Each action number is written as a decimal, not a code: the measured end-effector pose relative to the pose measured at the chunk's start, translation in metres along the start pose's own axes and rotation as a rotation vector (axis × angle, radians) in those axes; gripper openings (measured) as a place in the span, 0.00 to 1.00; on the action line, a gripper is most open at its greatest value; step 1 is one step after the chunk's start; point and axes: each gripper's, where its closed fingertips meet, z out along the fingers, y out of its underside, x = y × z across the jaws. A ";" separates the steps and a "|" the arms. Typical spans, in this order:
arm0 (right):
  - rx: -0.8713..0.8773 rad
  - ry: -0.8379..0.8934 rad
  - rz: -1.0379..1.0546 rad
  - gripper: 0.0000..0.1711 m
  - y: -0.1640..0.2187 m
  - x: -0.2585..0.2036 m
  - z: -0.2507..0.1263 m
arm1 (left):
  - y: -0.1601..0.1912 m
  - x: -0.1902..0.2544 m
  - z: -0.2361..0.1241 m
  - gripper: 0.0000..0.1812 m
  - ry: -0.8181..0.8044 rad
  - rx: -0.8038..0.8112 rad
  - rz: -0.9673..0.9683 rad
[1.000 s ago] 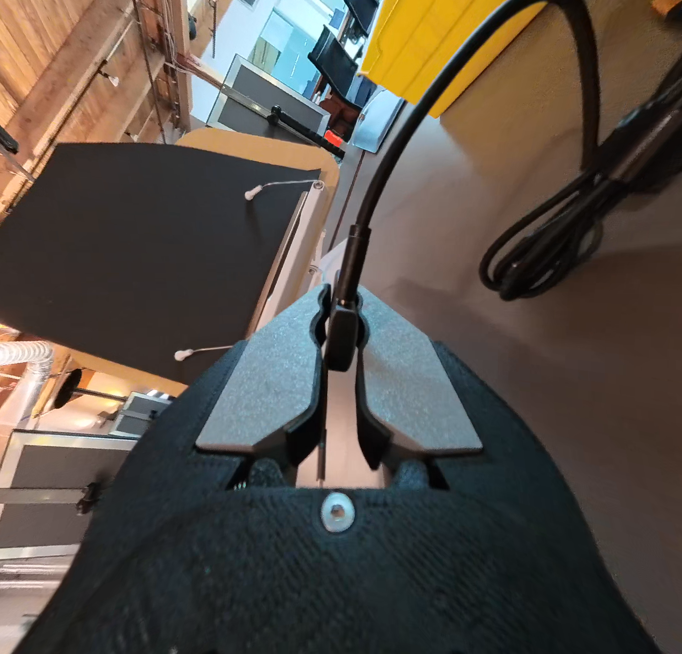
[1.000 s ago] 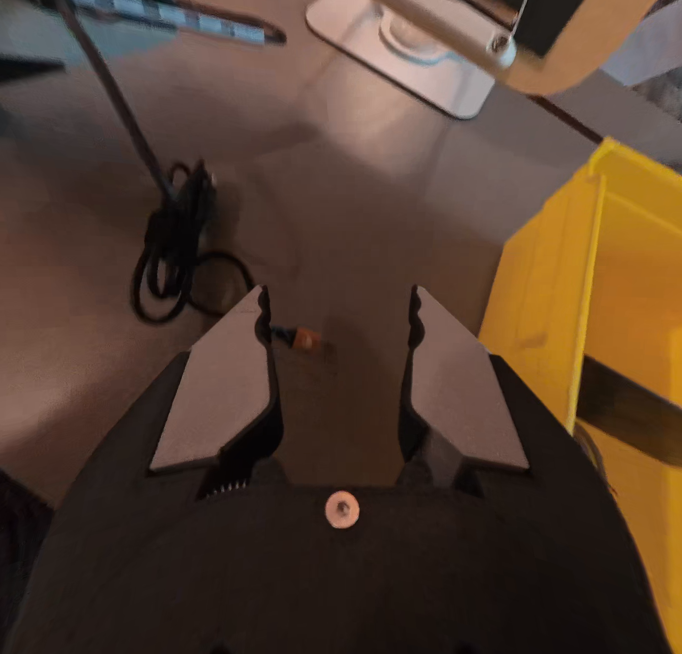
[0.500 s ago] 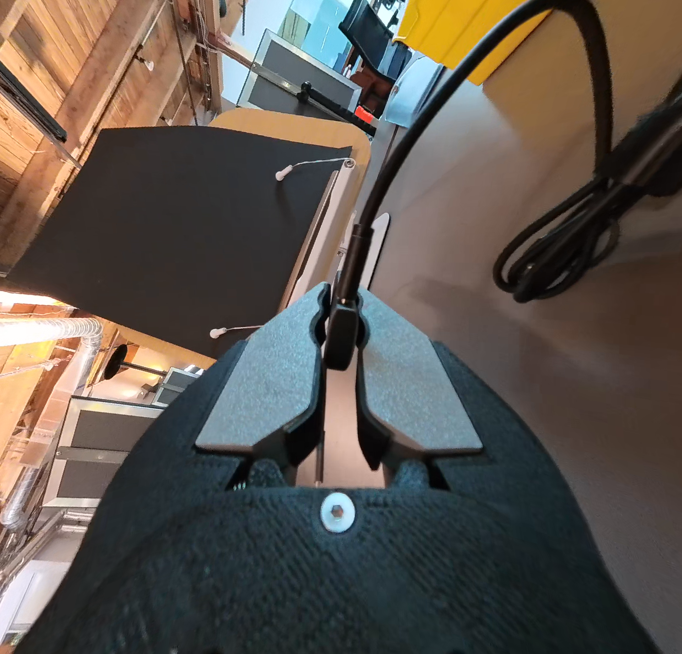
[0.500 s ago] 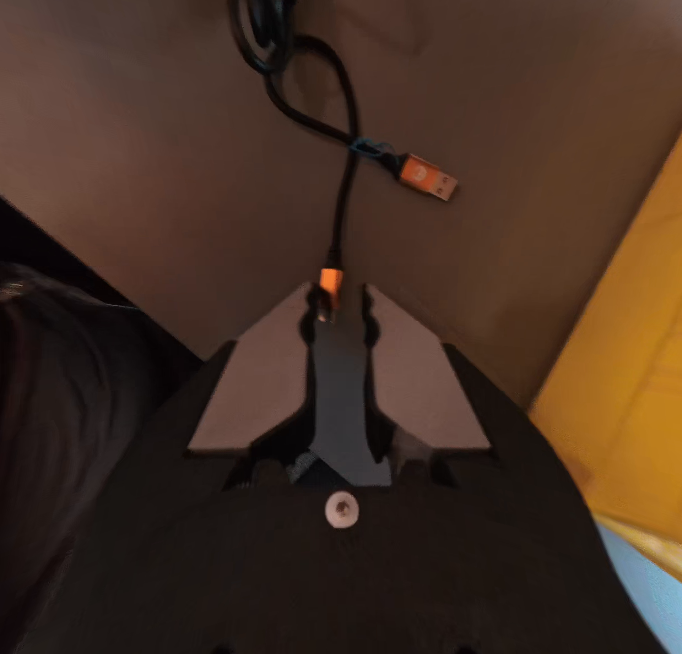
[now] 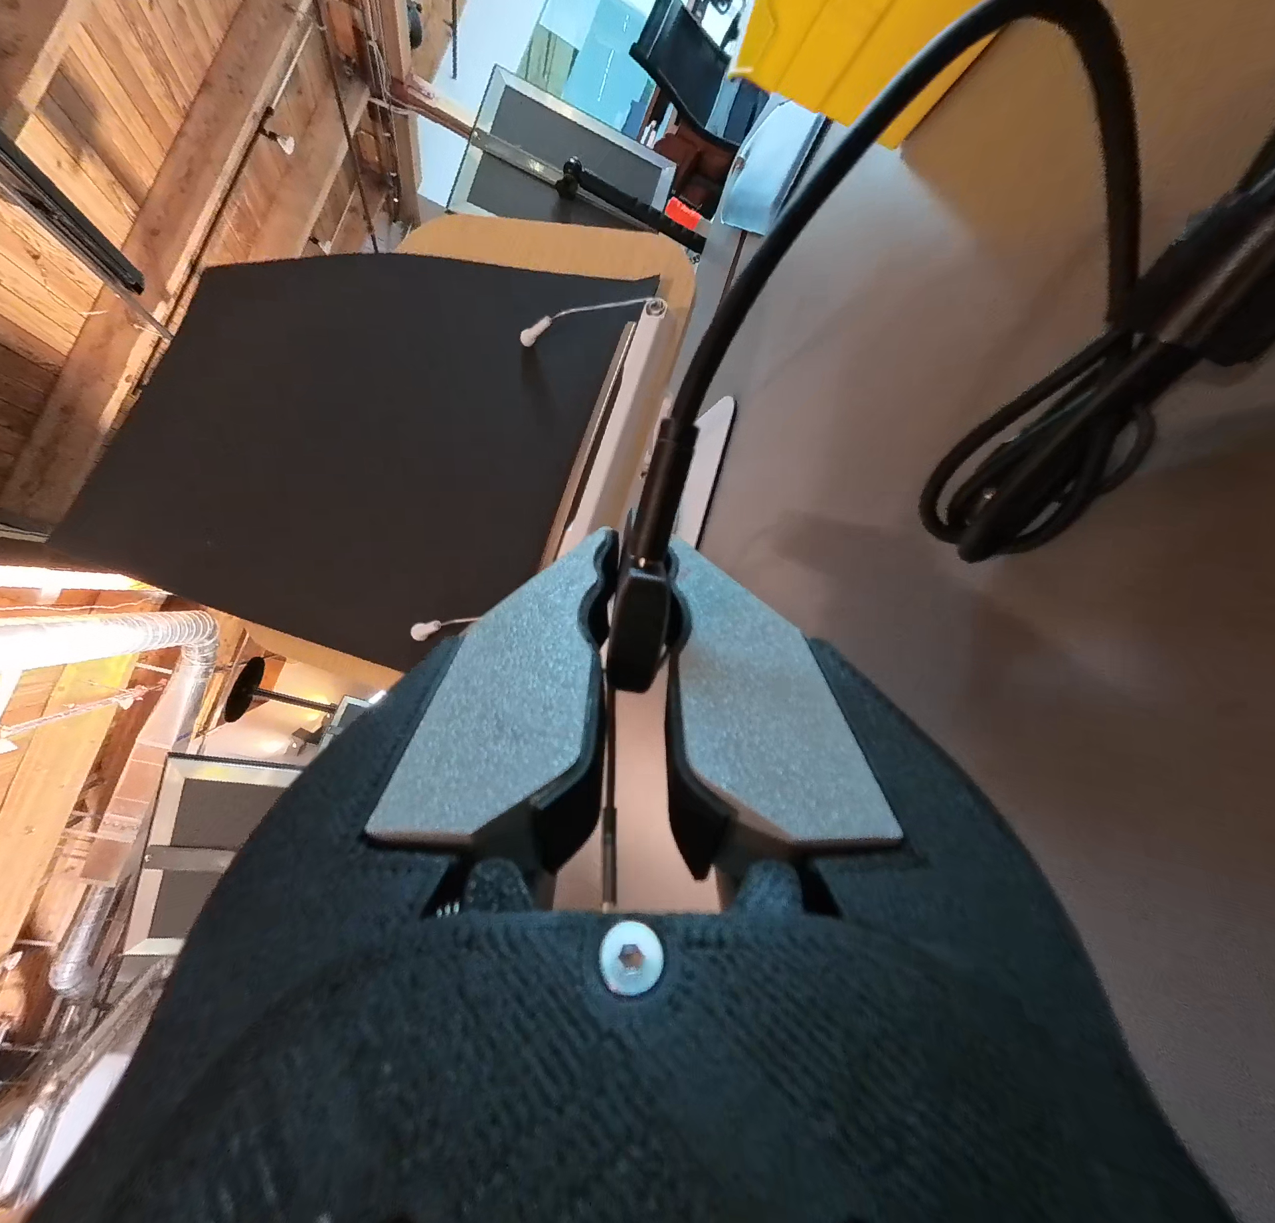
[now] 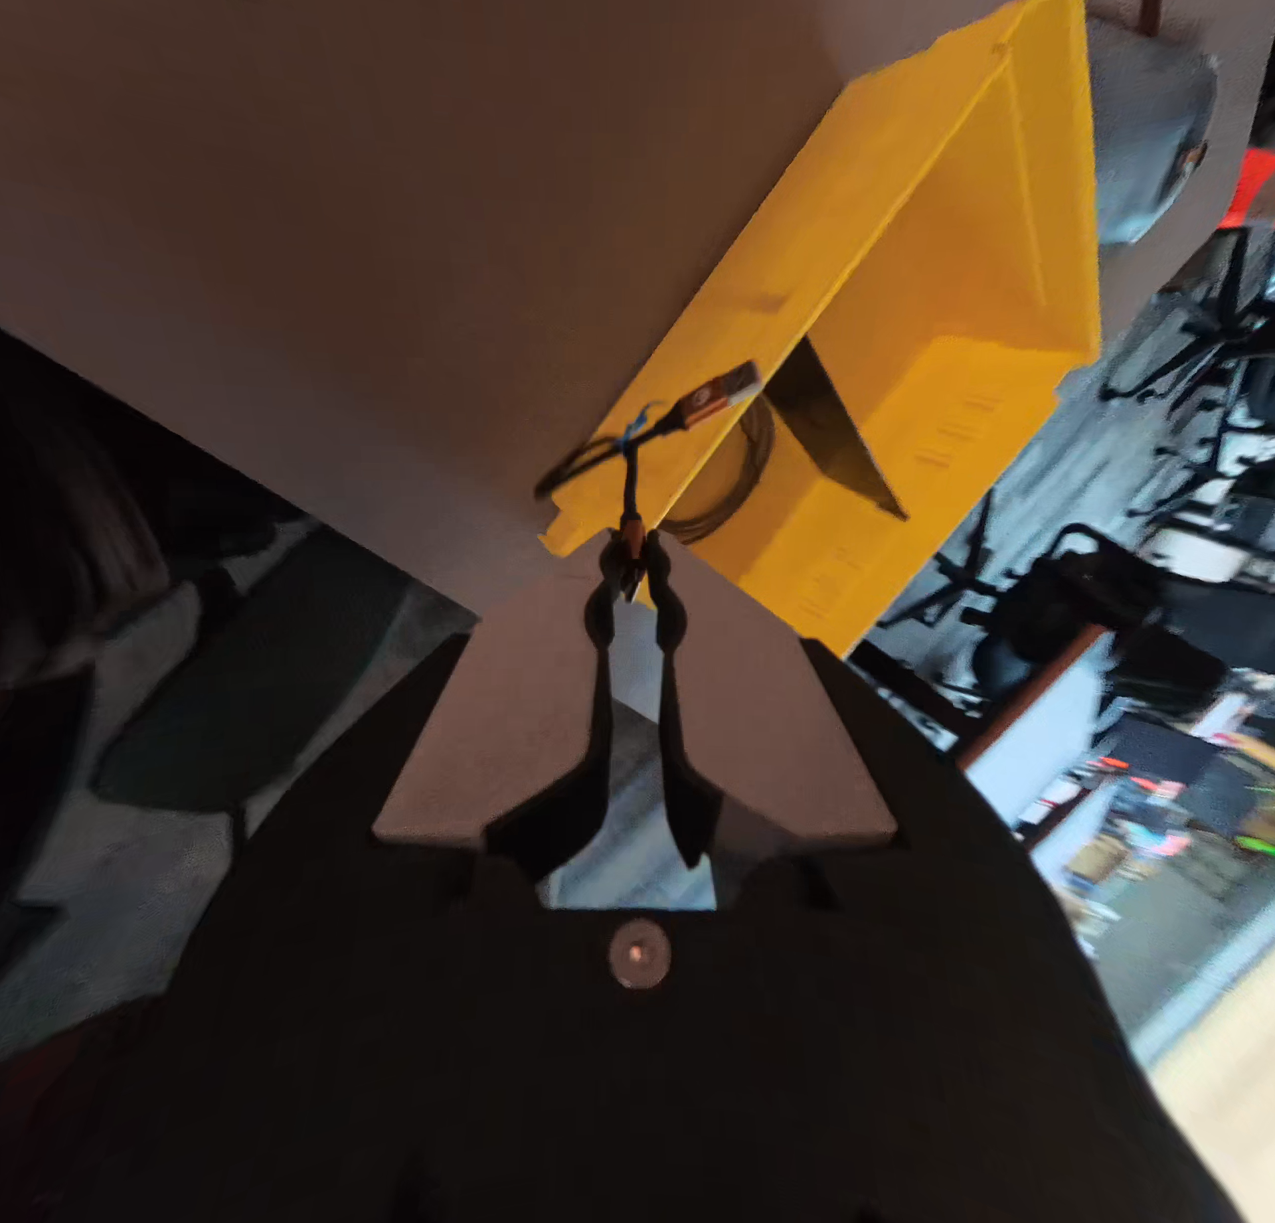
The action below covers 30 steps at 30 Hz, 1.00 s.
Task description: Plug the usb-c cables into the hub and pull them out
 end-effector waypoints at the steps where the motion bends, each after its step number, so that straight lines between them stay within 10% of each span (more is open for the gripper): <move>1: -0.048 0.006 -0.062 0.02 -0.011 0.003 0.003 | -0.002 0.001 0.000 0.04 0.001 0.006 0.004; 12: 0.140 -0.395 -0.065 0.02 -0.163 -0.065 0.129 | -0.017 0.033 -0.009 0.04 0.157 0.114 0.020; 19: 0.452 -0.510 0.155 0.21 -0.152 -0.057 0.105 | -0.027 0.041 -0.010 0.04 0.190 0.137 0.041; 30: 0.617 -0.324 0.118 0.04 -0.157 -0.064 0.134 | -0.028 0.045 -0.007 0.04 0.191 0.137 0.022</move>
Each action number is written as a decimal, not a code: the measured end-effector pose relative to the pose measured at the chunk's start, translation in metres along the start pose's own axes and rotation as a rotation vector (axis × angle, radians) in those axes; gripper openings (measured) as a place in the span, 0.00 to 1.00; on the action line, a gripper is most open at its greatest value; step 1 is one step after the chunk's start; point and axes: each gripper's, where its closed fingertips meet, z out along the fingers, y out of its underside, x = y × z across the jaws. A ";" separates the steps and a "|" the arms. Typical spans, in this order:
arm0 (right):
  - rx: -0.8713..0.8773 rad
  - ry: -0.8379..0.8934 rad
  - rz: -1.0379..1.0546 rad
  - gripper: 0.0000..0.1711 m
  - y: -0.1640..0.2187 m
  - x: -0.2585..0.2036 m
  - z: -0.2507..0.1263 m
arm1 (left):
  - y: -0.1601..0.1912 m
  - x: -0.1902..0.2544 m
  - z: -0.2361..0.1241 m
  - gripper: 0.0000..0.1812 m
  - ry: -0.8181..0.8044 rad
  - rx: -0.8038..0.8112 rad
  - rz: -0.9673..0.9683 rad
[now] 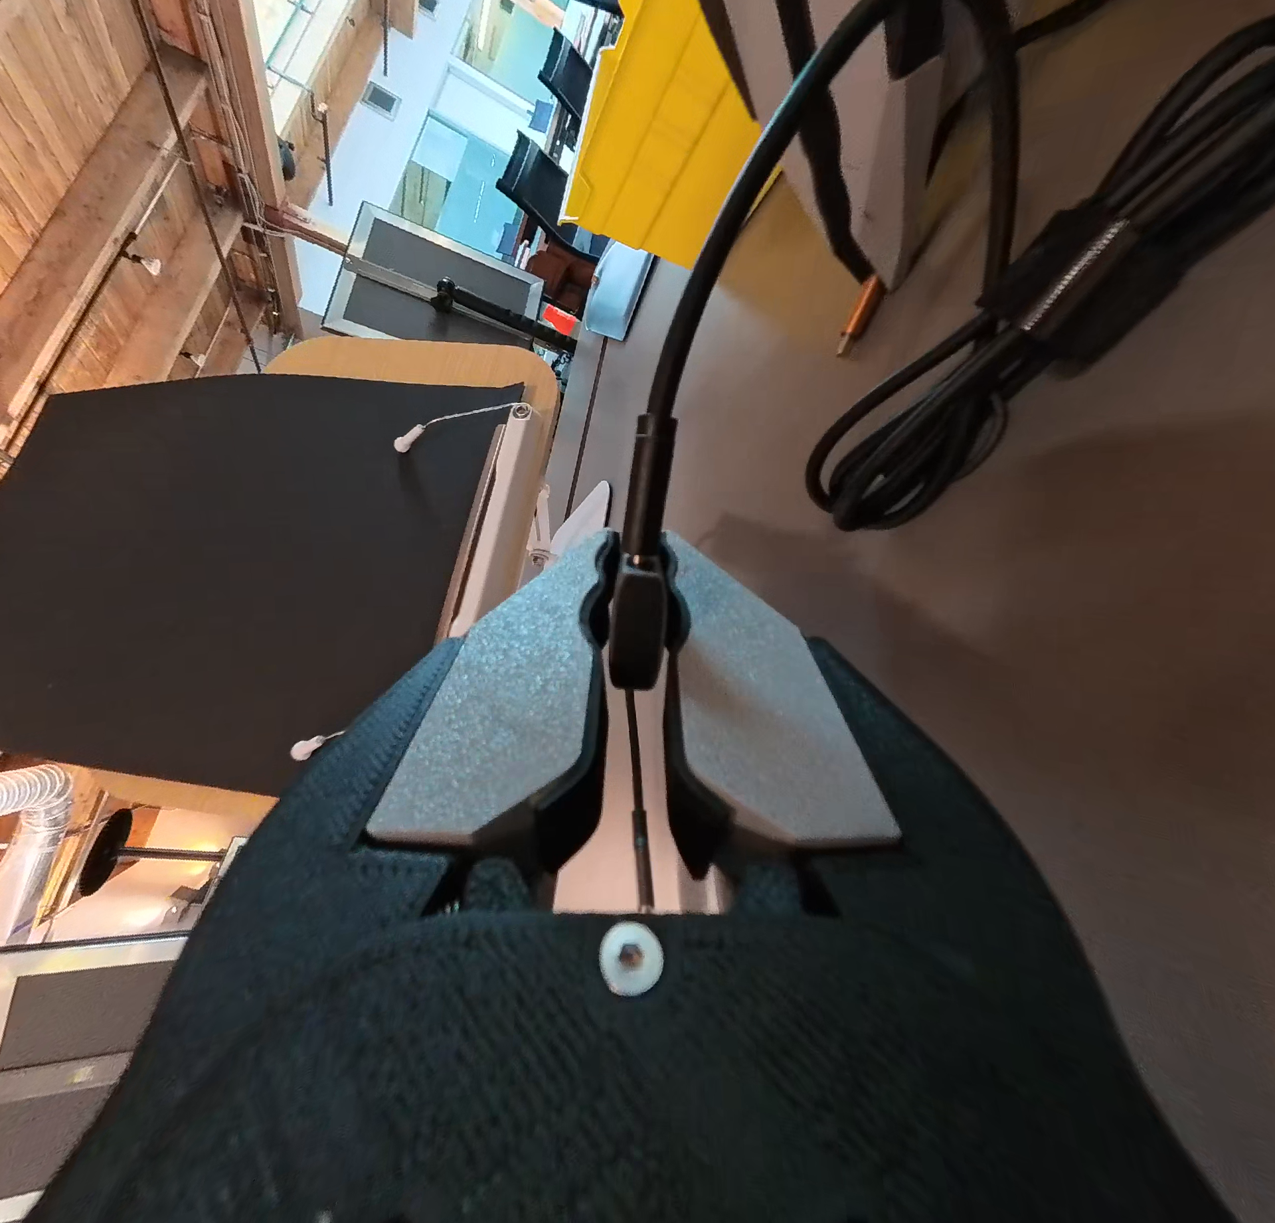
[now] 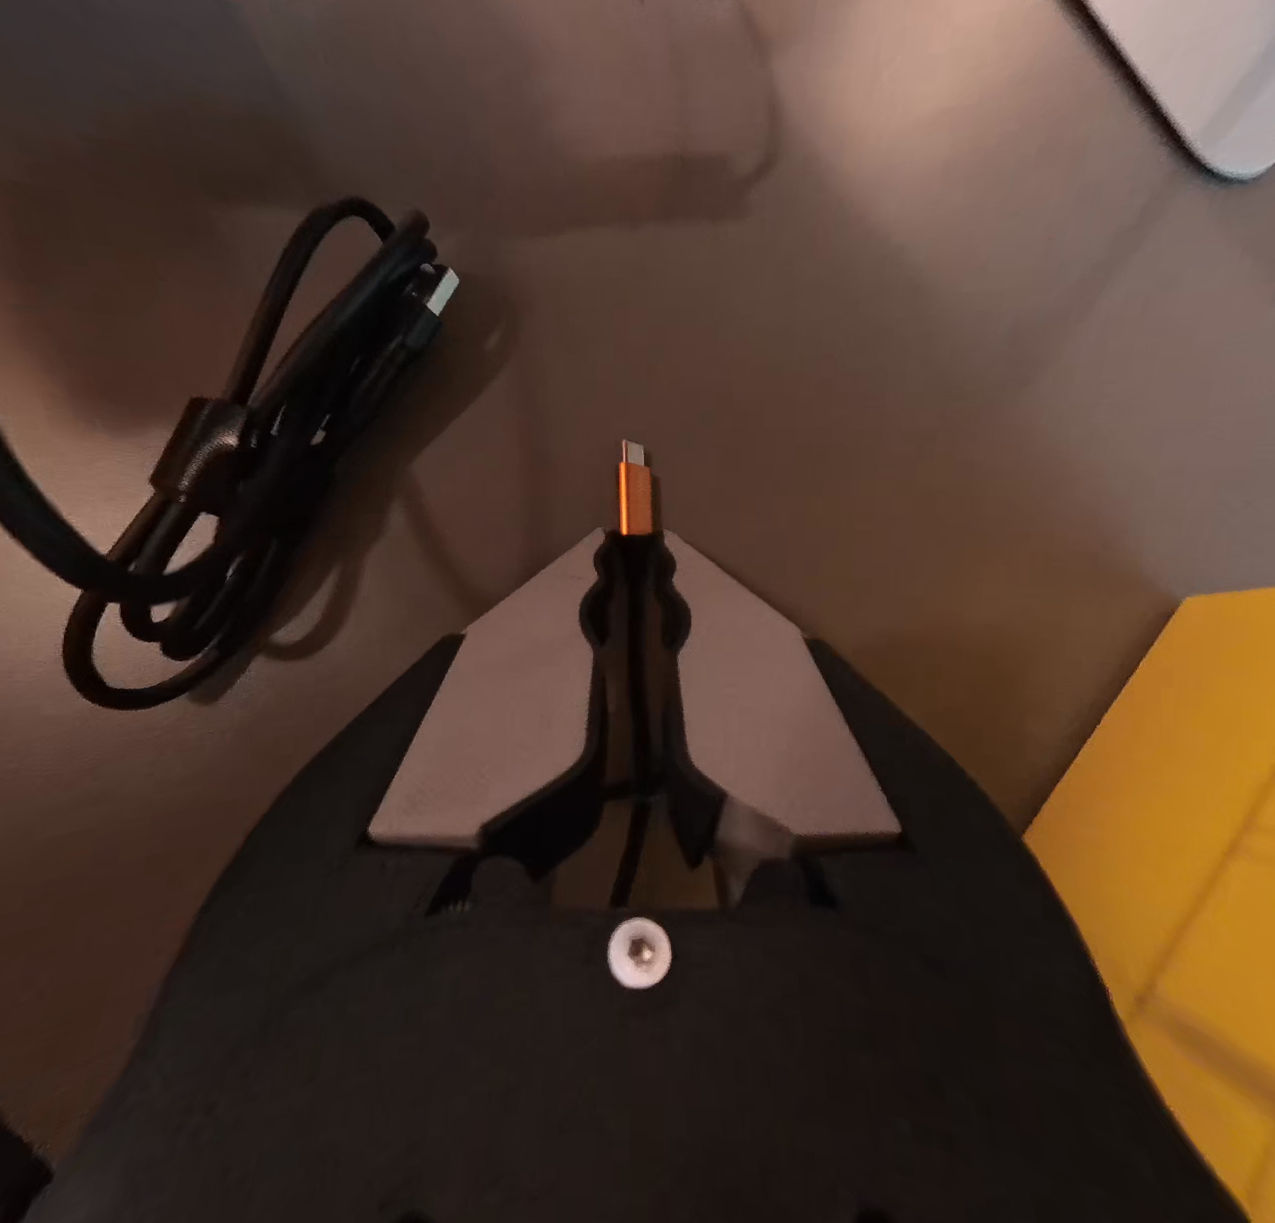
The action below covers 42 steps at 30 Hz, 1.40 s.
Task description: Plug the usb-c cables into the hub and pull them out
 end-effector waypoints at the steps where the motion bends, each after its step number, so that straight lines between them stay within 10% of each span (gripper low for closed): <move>1: 0.024 -0.004 -0.027 0.04 -0.006 -0.001 0.000 | 0.001 0.001 0.001 0.04 0.006 -0.003 0.000; 13: 0.105 0.146 -0.515 0.03 -0.072 0.000 0.047 | 0.026 0.000 0.003 0.04 0.055 -0.089 -0.116; 22: 0.346 -0.199 -0.069 0.12 -0.084 0.009 0.016 | 0.031 0.005 -0.010 0.04 0.126 -0.092 -0.029; 29: 0.216 -0.344 0.178 0.15 -0.063 0.014 0.027 | 0.033 0.007 -0.006 0.04 0.107 -0.122 0.002; 42: 0.144 -0.368 0.118 0.08 -0.066 0.001 0.045 | 0.033 0.008 -0.005 0.04 0.106 -0.126 0.006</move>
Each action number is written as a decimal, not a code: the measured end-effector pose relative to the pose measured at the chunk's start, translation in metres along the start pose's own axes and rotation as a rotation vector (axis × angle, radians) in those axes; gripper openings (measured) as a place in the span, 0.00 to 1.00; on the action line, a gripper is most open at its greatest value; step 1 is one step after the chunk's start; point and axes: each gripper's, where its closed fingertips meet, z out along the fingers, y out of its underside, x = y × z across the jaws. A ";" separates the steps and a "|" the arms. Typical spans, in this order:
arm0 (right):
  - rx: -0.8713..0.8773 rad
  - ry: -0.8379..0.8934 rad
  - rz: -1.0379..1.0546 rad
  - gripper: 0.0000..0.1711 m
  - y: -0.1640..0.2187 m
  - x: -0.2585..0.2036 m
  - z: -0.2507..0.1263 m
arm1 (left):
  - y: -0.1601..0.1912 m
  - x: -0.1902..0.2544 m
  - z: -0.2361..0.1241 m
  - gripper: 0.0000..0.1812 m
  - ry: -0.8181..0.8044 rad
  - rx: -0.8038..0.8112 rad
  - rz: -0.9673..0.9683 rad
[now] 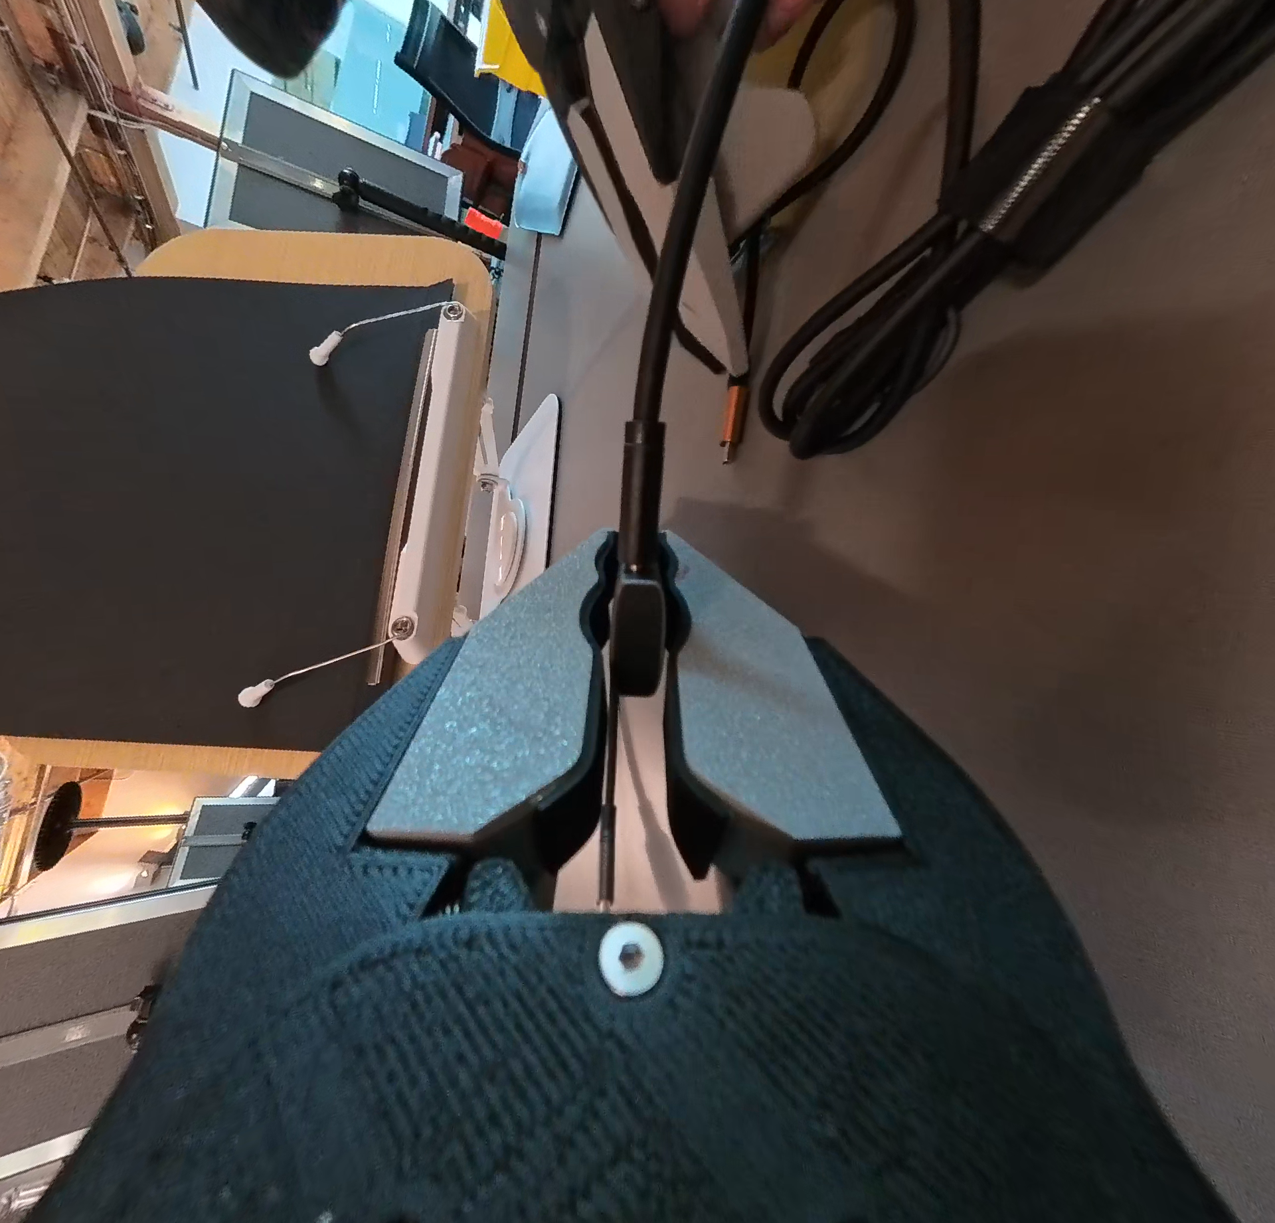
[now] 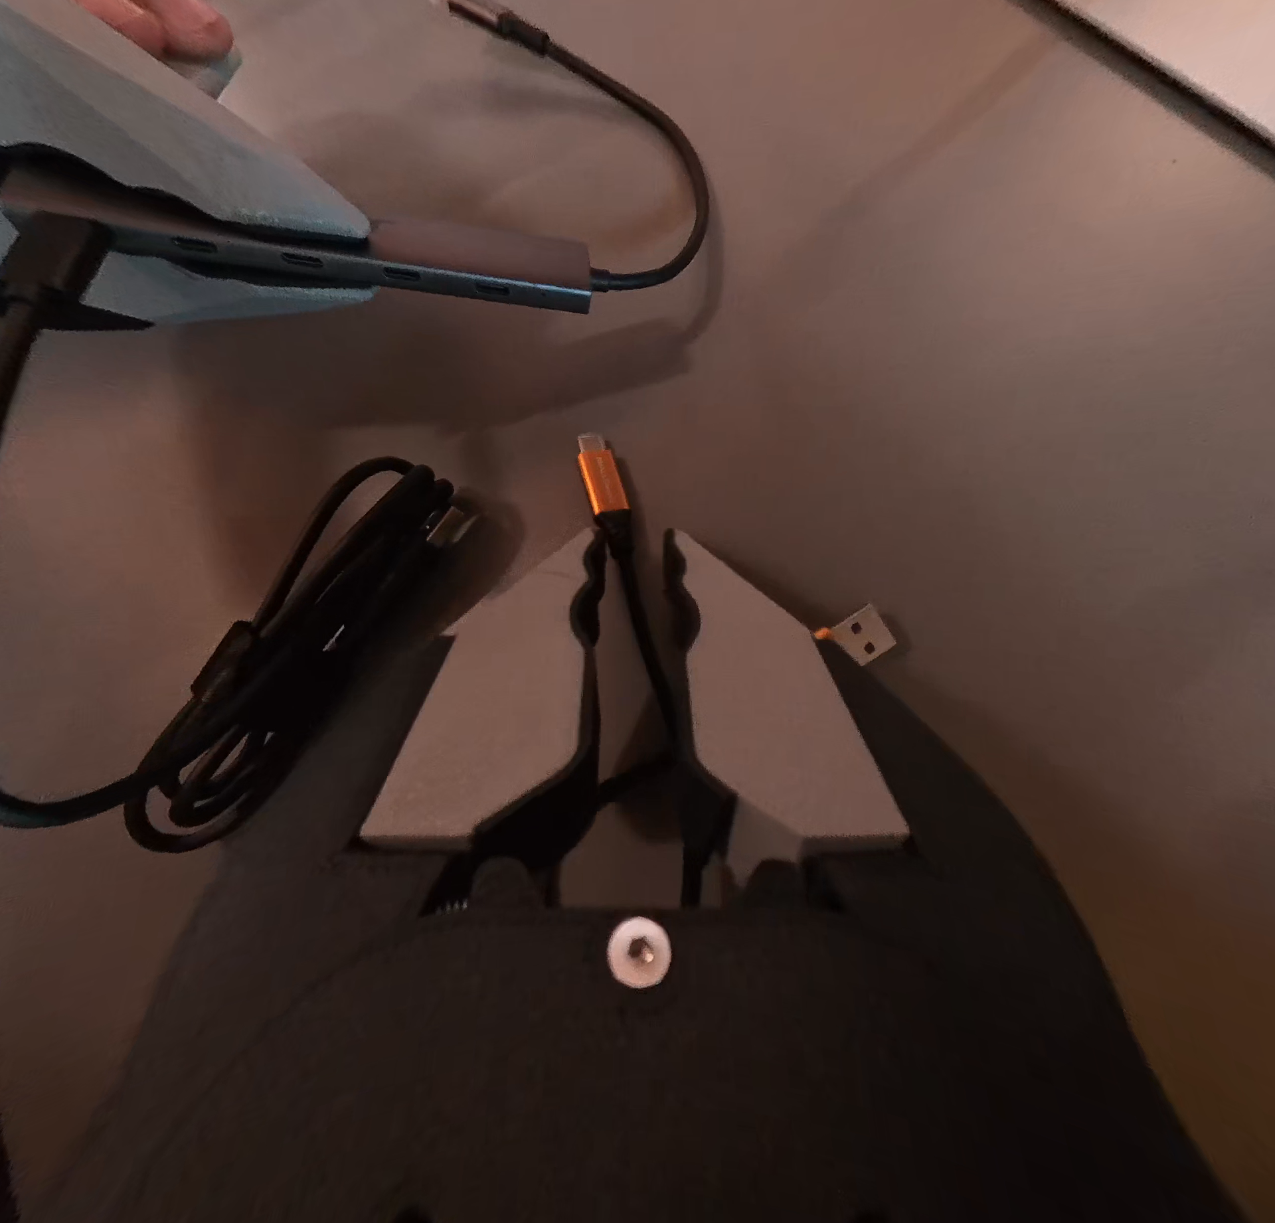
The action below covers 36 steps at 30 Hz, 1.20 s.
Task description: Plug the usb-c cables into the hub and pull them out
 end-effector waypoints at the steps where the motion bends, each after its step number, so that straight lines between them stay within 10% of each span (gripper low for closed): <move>1: -0.001 -0.007 0.007 0.06 0.001 0.000 0.001 | 0.000 0.000 0.000 0.04 0.001 0.000 0.001; 36: 0.083 0.150 -0.322 0.00 -0.024 -0.048 -0.005 | 0.001 0.003 0.019 0.04 -0.057 -0.099 0.106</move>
